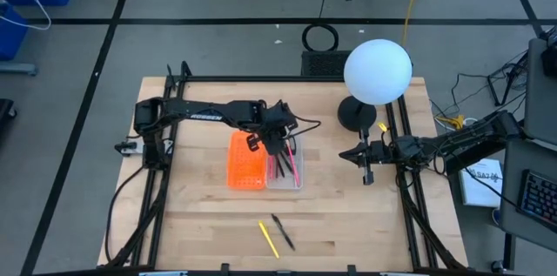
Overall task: Pick & place school supplies into a supply box
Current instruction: Put the brown pencil into the transparent supply box
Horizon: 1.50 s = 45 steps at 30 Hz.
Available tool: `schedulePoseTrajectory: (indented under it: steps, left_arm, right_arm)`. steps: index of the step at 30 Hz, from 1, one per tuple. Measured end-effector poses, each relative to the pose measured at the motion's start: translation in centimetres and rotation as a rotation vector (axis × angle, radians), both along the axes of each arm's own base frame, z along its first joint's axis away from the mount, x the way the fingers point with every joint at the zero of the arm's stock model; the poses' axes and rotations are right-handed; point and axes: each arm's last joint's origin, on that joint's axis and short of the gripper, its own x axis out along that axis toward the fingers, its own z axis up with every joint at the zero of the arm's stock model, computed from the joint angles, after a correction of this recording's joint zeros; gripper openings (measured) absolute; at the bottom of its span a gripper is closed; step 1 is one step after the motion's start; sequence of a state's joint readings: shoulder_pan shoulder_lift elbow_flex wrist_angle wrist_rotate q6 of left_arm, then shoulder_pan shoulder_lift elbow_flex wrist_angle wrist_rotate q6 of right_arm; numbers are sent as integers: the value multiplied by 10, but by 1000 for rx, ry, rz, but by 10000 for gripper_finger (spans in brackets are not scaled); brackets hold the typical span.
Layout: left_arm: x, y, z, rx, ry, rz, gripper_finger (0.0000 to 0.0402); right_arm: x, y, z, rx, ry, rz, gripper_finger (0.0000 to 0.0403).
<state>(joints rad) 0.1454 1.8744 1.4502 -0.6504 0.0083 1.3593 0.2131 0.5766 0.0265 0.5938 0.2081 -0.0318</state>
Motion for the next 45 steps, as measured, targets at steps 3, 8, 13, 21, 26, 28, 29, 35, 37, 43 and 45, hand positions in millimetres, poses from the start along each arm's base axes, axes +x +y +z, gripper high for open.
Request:
schedulePoseTrajectory:
  steps: [3,8,13,21,26,28,29,35,37,43,45]
  left_arm:
    - [0,1,-2,-37,1,23,88]
    - [-6,-5,-6,-89,76,-40,88]
    - [-5,-8,-10,-98,94,-43,88]
    - [0,-10,-20,-97,100,-66,88]
    - [4,-8,-32,-24,129,-54,88]
    - [5,-6,-32,-8,121,-56,88]
    - [6,-5,-32,-5,120,-57,88]
    - [5,1,-31,112,131,-38,88]
    - [6,6,-28,169,109,-5,88]
    - [8,32,-24,133,26,117,88]
    - [7,36,-24,103,23,121,88]
  right_arm:
    - [0,0,0,33,-1,0,0]
    - [0,0,1,47,-6,1,0]
    - [0,0,1,43,-7,1,0]
    - [0,0,1,41,-7,0,0]
    - [0,0,0,39,1,-2,0]
    - [0,0,0,38,3,-2,0]
    - [0,0,-1,38,6,-1,0]
    - [0,0,-1,37,7,-3,0]
    - [0,0,-1,37,7,-3,0]
    - [0,0,-1,18,7,-5,0]
    - [0,0,-1,10,7,-5,0]
